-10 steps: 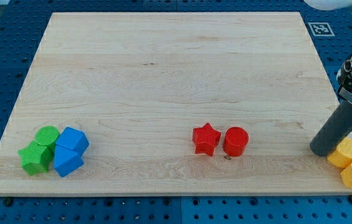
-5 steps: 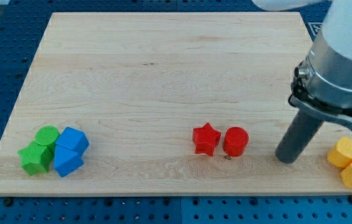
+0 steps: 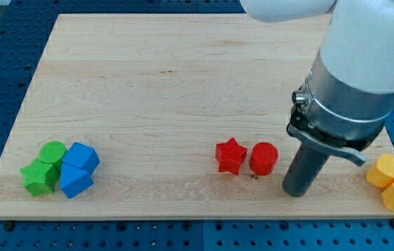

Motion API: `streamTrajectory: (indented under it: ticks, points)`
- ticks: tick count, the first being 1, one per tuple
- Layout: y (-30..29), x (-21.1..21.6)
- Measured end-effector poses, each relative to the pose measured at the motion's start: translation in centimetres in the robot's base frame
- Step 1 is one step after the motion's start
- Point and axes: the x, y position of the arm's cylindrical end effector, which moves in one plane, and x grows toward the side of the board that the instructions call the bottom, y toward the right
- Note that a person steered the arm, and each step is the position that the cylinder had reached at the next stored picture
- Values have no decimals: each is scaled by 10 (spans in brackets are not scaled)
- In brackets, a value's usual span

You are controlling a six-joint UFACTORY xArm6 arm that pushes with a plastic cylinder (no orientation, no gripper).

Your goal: Move the red circle to the left side of the yellow heart

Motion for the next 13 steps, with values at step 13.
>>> streamTrajectory:
  ticks: [13]
  points:
    - [-34, -52]
